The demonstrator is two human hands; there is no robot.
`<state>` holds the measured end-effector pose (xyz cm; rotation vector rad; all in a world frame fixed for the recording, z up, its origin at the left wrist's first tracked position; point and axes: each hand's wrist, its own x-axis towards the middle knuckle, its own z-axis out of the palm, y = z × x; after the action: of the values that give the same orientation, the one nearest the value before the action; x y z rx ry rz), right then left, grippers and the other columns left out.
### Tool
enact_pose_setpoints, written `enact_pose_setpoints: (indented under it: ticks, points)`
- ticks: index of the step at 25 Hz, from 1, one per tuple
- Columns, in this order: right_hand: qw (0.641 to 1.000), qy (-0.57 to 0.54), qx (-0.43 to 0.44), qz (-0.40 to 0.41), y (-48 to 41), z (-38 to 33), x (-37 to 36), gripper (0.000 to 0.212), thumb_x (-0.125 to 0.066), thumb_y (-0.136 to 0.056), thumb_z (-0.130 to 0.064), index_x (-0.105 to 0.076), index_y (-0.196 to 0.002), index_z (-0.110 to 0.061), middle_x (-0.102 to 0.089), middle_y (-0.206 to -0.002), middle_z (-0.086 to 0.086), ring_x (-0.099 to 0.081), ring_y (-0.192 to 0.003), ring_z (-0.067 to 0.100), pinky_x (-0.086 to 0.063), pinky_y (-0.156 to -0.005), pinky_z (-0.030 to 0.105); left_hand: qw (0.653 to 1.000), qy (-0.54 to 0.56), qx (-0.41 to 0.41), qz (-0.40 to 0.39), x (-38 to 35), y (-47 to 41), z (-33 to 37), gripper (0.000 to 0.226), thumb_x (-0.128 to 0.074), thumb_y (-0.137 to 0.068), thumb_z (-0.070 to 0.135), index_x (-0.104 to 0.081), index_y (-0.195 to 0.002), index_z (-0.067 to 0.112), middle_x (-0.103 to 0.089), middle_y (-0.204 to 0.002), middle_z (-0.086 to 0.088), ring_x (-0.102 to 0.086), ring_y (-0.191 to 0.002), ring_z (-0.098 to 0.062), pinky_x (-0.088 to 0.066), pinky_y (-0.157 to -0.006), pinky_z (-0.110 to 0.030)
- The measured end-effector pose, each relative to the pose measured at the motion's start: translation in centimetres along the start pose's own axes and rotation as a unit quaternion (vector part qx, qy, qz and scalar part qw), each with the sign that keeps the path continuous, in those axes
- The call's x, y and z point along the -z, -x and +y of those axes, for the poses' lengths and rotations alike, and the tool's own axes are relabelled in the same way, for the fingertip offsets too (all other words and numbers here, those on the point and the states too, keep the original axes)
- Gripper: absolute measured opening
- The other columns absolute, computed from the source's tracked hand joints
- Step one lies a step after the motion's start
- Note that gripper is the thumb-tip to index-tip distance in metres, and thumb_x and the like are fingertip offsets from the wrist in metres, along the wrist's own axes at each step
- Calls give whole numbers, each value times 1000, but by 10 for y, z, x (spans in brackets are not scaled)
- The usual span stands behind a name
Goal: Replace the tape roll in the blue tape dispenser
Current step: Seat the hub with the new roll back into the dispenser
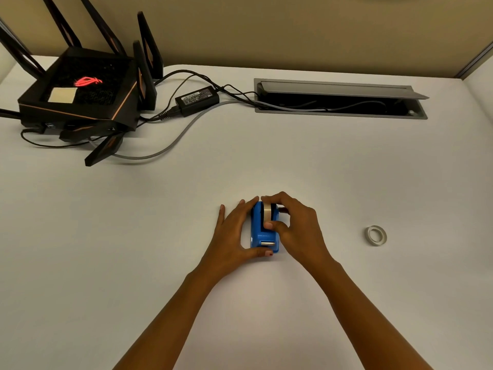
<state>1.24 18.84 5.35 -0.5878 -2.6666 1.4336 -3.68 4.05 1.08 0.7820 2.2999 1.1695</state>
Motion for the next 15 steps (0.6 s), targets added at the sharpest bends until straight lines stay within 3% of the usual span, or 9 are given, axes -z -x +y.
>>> enact_pose_setpoints:
  ticks: [2,6,11,15]
  points:
    - [1000,8,1,-6,-1,0,2,34,-68,-82,-12,-58,-113,-14,-63,-114,3,-55,-98,10,-36,-73,-3,1000,2,4,3,0,-1,0,83,-64,-62,59,-14,-127,45,-31,-150,1,-18,-142,-13,6,-118,-46]
    - [1000,21,4,-16,-1,0,2,34,-68,-82,-13,-56,-114,-13,-62,-117,5,-57,-103,17,-36,-82,10,1000,-1,1,8,-1,0,-1,85,-64,-63,57,-14,-129,42,-32,-150,0,-19,-142,-13,6,-118,-46]
    - [1000,1,24,-6,3,0,0,37,-67,-82,-4,-55,-115,-11,-59,-118,2,-50,-100,8,-33,-78,-9,1000,-10,-1,9,-1,0,0,87,-64,-63,56,-13,-131,38,-32,-150,1,-19,-142,-12,6,-119,-45]
    - [1000,-10,16,-8,7,2,-3,35,-66,-82,-3,-54,-115,-10,-58,-112,1,-51,-98,10,-32,-78,-9,1000,-16,-2,6,1,0,2,91,-62,-63,60,-13,-135,33,-29,-151,1,-18,-142,-12,7,-119,-43]
